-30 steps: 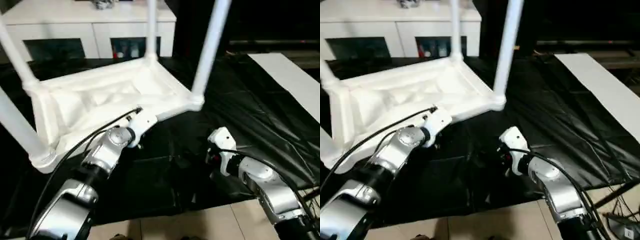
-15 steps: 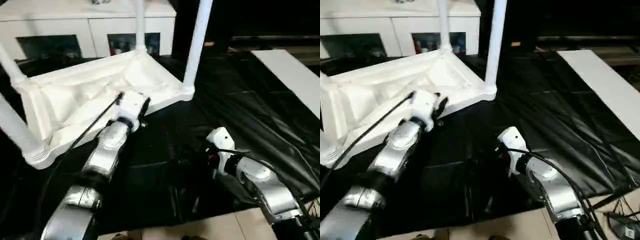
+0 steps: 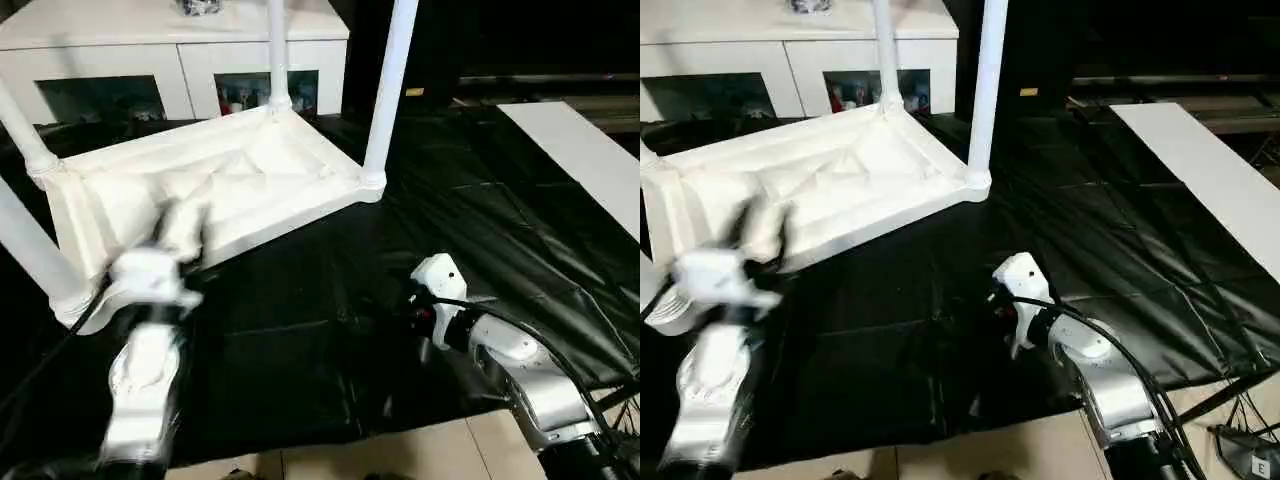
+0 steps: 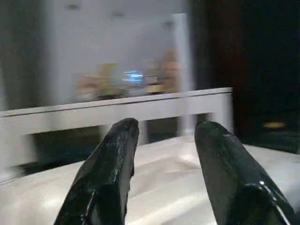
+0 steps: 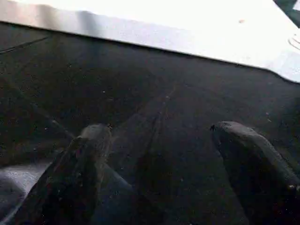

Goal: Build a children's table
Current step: Rotate table base

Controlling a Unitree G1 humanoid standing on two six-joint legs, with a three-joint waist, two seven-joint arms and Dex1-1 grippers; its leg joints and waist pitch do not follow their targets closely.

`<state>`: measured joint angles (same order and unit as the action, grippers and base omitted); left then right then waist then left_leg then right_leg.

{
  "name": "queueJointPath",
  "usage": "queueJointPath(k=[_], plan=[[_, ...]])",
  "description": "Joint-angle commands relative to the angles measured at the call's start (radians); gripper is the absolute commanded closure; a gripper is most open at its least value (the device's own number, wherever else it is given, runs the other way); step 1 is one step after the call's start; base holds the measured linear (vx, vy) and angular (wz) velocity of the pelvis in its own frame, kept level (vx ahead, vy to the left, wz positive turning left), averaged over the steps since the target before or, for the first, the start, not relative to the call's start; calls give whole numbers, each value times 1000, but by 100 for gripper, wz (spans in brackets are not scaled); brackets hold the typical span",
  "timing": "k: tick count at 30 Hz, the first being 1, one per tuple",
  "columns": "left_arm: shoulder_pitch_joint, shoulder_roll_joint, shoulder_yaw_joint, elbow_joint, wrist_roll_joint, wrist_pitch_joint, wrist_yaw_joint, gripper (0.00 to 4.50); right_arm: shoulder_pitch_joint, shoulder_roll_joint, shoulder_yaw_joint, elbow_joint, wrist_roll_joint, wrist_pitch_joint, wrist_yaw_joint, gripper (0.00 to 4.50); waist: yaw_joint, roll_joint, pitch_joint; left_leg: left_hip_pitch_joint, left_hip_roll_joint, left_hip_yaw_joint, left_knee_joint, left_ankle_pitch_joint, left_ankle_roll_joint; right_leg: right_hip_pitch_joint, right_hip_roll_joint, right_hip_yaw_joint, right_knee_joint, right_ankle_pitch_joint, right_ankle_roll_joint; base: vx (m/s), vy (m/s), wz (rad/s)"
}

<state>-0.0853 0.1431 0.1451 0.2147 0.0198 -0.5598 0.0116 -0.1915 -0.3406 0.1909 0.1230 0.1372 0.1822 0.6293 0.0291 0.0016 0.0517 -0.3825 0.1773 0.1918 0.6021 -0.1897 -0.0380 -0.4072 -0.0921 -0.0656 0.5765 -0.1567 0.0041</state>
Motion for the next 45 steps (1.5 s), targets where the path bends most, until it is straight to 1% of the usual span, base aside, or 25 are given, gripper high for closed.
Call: queueJointPath(k=[1,2,4,8,12,13,14,15,16,22,23,25,27,28,29,31,34,35,38,39,41,42,43,44,45], plan=[[2,-11,24,-40,34,-12,46,190,2,-1,-5,-11,1,-13,0,67,-7,5,-52,29,52,-31,-88,-457,-14,18,-40,35,-92,-484,-76,0,0,0],[32,-32,68,-64,70,-6,108,181,4,0,-4,-12,0,-14,0,67,-6,7,-51,30,53,-31,-88,-463,-16,16,-40,35,-93,-489,-75,0,0,0],[75,-64,132,-104,131,24,220,155,7,3,-3,-14,-3,-16,2,67,-11,4,-49,18,54,-36,-92,-460,-15,26,-41,31,-91,-492,-69,0,0,0],[95,-80,165,-124,147,61,297,123,7,4,-3,-14,-5,-17,5,67,-12,4,-52,24,49,-34,-84,-454,-2,16,-38,31,-97,-512,-52,0,0,0],[111,-98,214,-158,182,117,389,88,-1,5,-3,-5,-6,-19,8,67,-10,4,-53,18,53,-37,-88,-444,1,20,-37,31,-90,-462,-66,0,0,0],[111,-100,218,-159,185,121,396,78,-1,5,-3,-4,-6,-20,9,67,-10,3,-53,17,52,-36,-87,-442,3,20,-37,31,-90,-460,-68,0,0,0],[110,-103,225,-159,184,126,405,66,-2,5,-3,-3,-7,-20,10,67,-11,-3,-54,17,50,-35,-86,-434,9,21,-37,31,-91,-455,-68,0,0,0],[108,-104,230,-157,179,127,407,56,-3,5,-3,-2,-7,-21,10,67,-8,1,-55,17,50,-35,-86,-425,13,21,-39,32,-90,-452,-71,0,0,0],[102,-104,239,-155,181,132,411,50,-4,6,-2,-1,-8,-21,12,67,-8,-3,-55,16,50,-34,-85,-422,15,20,-38,32,-90,-450,-71,0,0,0],[50,-72,256,-105,139,160,398,1,-12,10,0,6,-10,-23,14,67,-2,1,-59,19,48,-33,-85,-403,18,20,-36,34,-81,-387,-88,0,0,0],[25,-44,259,-74,120,163,385,1,-15,12,1,9,-11,-23,15,67,-3,1,-58,15,49,-35,-87,-398,18,24,-37,34,-79,-380,-90,0,0,0],[-26,11,277,12,61,194,333,1,-22,16,5,15,-13,-24,16,67,-2,3,-60,18,44,-34,-84,-398,14,21,-37,34,-78,-380,-88,0,0,0],[-67,35,290,84,-59,239,206,1,-26,20,8,19,-16,-24,16,67,0,6,-61,21,44,-35,-86,-393,5,21,-39,35,-76,-378,-95,0,0,0],[-82,39,293,103,-135,237,117,1,-28,22,10,24,-18,-25,16,67,-1,5,-61,17,45,-35,-88,-383,-1,24,-41,36,-74,-362,-106,0,0,0],[-84,40,293,104,-148,240,100,1,-28,22,10,25,-18,-25,16,67,-1,5,-61,17,45,-35,-88,-383,-1,24,-41,36,-74,-362,-106,0,0,0],[-99,55,291,110,-257,271,-59,1,-31,25,12,34,-21,-27,15,67,1,7,-64,19,49,-32,-89,-363,-11,26,-41,40,-64,-271,-151,0,0,0],[-101,74,274,85,-355,350,-211,1,-37,28,16,47,-30,-29,12,67,4,10,-64,26,49,-25,-88,-363,-9,23,-40,42,-59,-240,-182,0,0,0],[-101,74,274,85,-355,350,-211,1,-37,28,16,47,-30,-29,12,67,4,10,-64,26,49,-25,-88,-363,-9,23,-40,42,-59,-240,-182,0,0,0],[-87,99,247,46,-489,506,-367,1,-49,33,18,61,-38,-29,9,67,10,11,-60,29,51,-22,-91,-376,-13,23,-41,43,-60,-270,-183,0,0,0],[-87,99,247,46,-489,506,-367,1,-49,33,18,61,-38,-29,9,67,15,13,-58,34,52,-21,-92,-390,-23,20,-42,44,-62,-298,-179,0,0,0],[-57,111,222,8,-546,578,-450,1,-55,33,21,67,-43,-26,6,67,18,12,-56,35,54,-21,-94,-404,-35,19,-41,47,-63,-319,-171,0,0,0],[-16,132,189,-43,-616,667,-543,1,-61,34,25,78,-51,-19,1,67,21,12,-57,39,55,-22,-94,-414,-46,18,-43,49,-59,-327,-169,0,0,0],[-16,132,189,-43,-616,667,-543,1,-61,34,25,78,-51,-19,1,67,20,13,-55,35,55,-21,-98,-418,-46,18,-40,49,-61,-334,-167,0,0,0],[27,154,152,-97,-668,737,-616,1,-71,35,31,96,-67,-9,-13,67,21,13,-55,39,54,-21,-97,-432,-56,15,-39,50,-59,-342,-164,0,0,0],[76,194,96,-169,-723,823,-703,1,-89,40,32,127,-85,6,-35,67,19,14,-53,33,54,-23,-102,-433,-59,18,-39,52,-59,-356,-165,0,0,0]])
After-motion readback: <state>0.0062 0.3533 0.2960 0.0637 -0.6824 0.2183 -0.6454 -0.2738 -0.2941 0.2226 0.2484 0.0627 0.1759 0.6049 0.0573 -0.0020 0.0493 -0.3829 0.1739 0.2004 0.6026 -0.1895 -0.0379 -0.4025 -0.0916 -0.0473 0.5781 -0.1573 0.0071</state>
